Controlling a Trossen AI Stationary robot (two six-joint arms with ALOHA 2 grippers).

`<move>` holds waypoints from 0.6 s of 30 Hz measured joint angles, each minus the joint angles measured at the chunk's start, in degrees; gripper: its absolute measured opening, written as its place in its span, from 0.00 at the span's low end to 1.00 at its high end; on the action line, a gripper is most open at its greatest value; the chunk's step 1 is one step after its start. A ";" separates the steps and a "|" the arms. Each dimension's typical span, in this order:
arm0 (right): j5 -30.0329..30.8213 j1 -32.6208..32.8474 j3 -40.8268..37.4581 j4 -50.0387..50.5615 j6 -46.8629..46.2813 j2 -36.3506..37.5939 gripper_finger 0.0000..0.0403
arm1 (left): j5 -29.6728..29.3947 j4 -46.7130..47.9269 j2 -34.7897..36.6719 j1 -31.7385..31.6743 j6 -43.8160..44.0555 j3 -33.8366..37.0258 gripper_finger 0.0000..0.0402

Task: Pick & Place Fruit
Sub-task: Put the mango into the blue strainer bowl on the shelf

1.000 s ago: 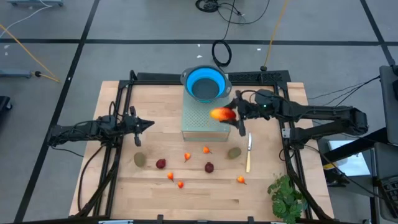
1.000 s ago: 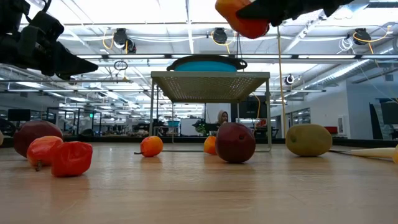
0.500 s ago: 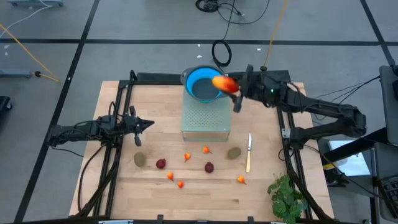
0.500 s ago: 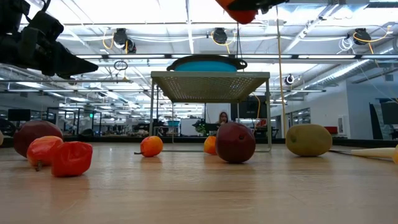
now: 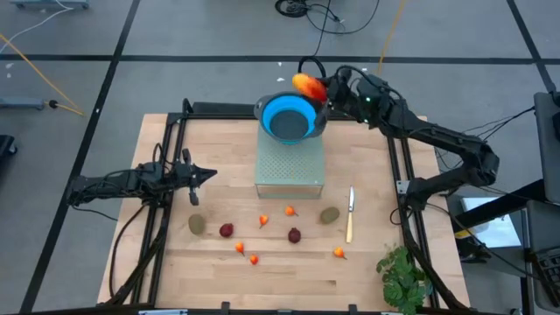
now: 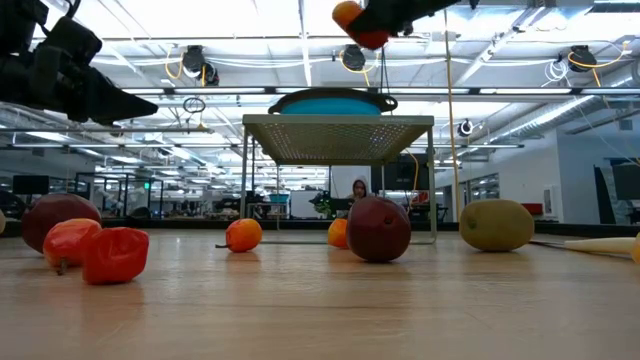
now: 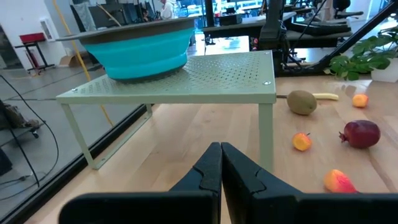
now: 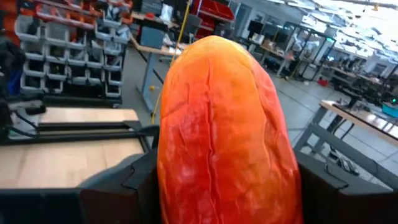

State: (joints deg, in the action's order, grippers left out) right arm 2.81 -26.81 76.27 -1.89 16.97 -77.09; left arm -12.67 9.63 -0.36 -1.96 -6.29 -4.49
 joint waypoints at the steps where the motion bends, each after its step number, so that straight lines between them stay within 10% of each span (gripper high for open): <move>1: -0.03 -0.18 0.10 -0.02 -0.05 -0.70 0.58 | 0.00 0.00 -0.01 0.00 -0.24 0.00 0.02; 18: -3.34 -2.36 0.08 0.64 -4.28 -10.82 0.58 | -0.82 -0.04 -0.02 -0.02 -0.97 0.00 0.02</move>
State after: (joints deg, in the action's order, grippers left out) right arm -0.54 -29.17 76.36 -1.24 12.69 -87.90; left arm -13.49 9.58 -0.38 -1.97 -7.27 -4.50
